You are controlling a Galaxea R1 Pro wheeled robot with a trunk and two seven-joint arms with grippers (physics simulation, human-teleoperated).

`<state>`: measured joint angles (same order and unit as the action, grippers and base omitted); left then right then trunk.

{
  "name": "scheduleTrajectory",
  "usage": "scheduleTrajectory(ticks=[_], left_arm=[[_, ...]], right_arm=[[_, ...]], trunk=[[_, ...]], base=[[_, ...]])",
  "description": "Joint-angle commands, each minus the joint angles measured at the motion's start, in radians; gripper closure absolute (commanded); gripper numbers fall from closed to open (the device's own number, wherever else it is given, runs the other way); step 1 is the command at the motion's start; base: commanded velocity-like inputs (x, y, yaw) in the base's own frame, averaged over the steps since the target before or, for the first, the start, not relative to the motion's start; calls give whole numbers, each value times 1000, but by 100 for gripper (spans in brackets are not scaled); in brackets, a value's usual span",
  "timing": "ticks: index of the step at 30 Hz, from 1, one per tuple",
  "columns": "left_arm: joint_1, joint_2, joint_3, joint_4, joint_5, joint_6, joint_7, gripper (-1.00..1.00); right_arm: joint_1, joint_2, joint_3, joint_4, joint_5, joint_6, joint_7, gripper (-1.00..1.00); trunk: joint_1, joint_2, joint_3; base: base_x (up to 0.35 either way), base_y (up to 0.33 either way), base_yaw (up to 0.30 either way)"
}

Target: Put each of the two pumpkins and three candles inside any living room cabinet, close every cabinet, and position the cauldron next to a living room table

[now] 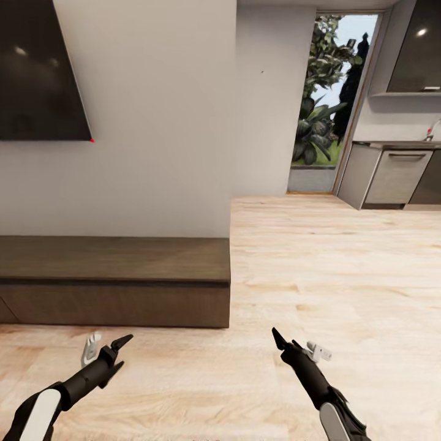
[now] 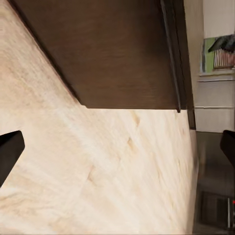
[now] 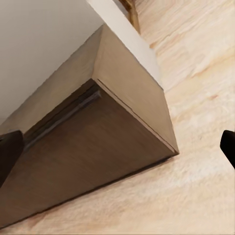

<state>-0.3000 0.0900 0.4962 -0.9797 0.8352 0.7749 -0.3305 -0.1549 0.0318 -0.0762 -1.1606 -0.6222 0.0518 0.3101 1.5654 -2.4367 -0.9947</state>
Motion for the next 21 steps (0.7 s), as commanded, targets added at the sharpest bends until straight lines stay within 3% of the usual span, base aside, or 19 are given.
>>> scheduleTrajectory(ticks=[1,2,6,15,21], left_arm=[[0,0,1,20,10,-2,0,-100],[0,0,2,40,17,-4,0,-100],[-1,7,6,60,25,-6,-2,-100],[-1,21,76,70,79,3,-13,-100],[-1,22,81,71,79,-1,-102,-100]], right_arm=[[0,-2,1,2,-40,1,12,-100],[0,-3,3,7,-74,3,30,-100],[0,-4,3,16,-103,20,79,-100],[0,-4,13,18,-110,88,135,-100],[-1,-2,12,22,-107,167,145,-100]], trunk=[[4,-7,-3],[8,-14,-6],[23,-42,-19],[27,-49,-22],[27,-49,-22]], base=[[0,0,0],[0,0,0],[0,0,0],[0,0,0],[0,0,0]])
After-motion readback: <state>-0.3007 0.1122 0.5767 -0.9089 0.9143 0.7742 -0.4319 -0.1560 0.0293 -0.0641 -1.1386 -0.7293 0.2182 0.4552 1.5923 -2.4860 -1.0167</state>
